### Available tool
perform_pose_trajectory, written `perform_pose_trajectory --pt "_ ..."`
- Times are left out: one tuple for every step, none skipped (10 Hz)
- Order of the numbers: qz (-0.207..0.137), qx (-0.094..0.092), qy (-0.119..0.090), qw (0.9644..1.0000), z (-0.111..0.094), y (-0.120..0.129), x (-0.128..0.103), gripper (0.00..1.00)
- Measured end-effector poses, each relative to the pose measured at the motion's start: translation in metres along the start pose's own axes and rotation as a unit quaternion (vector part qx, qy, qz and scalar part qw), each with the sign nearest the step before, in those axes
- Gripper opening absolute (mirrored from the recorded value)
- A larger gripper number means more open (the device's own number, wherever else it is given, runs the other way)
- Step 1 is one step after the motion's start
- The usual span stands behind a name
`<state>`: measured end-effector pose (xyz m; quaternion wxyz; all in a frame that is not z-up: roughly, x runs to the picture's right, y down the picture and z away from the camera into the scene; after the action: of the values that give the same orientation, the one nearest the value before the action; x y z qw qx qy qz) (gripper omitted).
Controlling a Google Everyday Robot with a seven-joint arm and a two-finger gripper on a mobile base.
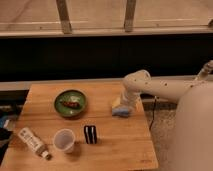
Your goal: Knock the eraser over
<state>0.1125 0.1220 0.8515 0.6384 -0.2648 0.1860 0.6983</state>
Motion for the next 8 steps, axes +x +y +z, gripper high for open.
perform_pose_trajectory --pt "0.0 0.0 0.0 1.0 0.0 0.0 0.0 0.51" --pt "0.0 0.0 0.0 1.0 -0.0001 0.0 0.0 0.39" --pt "0.0 0.0 0.0 1.0 0.0 0.0 0.0 0.31" --pt "0.0 0.0 0.0 1.0 0.0 0.0 0.0 0.19" --pt "0.0 0.0 0.0 1.0 -0.0001 0.0 0.0 0.1" --pt "0.0 0.0 0.0 1.0 -0.0001 0.0001 0.0 0.03" --pt "-0.001 0.003 0.002 1.0 -0.0005 -0.0008 -0.0001 0.0" --pt "-0.008 0.023 0.013 0.9996 0.0002 0.0022 0.0017 0.0"
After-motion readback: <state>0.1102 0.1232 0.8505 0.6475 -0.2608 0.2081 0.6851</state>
